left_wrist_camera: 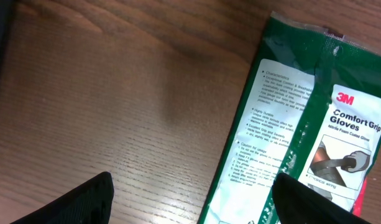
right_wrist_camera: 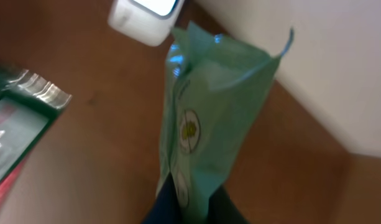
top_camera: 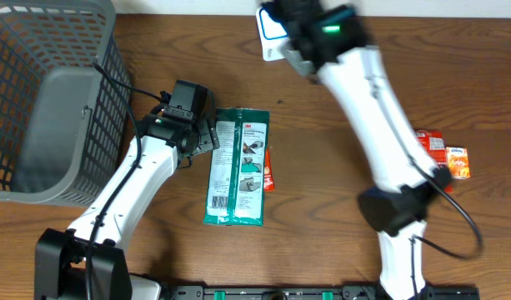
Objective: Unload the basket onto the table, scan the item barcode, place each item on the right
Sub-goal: 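Hold the wet-wipes pack's barcode against the white scanner, then carry the wet-wipes pack to the table's right side and release it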
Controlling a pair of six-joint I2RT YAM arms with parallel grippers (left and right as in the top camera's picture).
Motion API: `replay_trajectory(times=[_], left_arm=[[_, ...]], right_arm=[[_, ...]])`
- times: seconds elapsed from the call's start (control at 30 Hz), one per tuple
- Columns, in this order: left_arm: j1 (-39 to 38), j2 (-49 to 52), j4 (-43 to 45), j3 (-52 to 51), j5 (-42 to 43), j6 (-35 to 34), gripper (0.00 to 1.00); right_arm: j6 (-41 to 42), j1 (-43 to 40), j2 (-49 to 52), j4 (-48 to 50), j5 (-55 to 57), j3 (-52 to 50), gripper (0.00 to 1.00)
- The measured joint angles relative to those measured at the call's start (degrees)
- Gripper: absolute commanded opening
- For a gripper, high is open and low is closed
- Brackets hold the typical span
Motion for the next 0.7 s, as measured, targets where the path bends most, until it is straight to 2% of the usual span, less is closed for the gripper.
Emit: replay_trajectory(times=[0.17, 0.33, 0.5, 0.7], left_arm=[[0.0, 0.0, 0.0, 0.0, 0.0, 0.0, 0.82], [0.0, 0.0, 0.0, 0.0, 0.0, 0.0, 0.82], [0.0, 0.0, 0.0, 0.0, 0.0, 0.0, 0.83], [0.0, 0.0, 0.0, 0.0, 0.0, 0.0, 0.82]], right_arm=[[3.3, -8.2, -0.6, -11.8, -14.9, 0.0, 0.01], [4.9, -14.1, 1.6, -12.4, -20.4, -4.5, 0.01], [6.7, -20.7, 1.7, -10.4, -22.5, -14.0, 0.01], [8.2, -26.8, 1.7, 0.8, -23.0, -31.7, 0.01]])
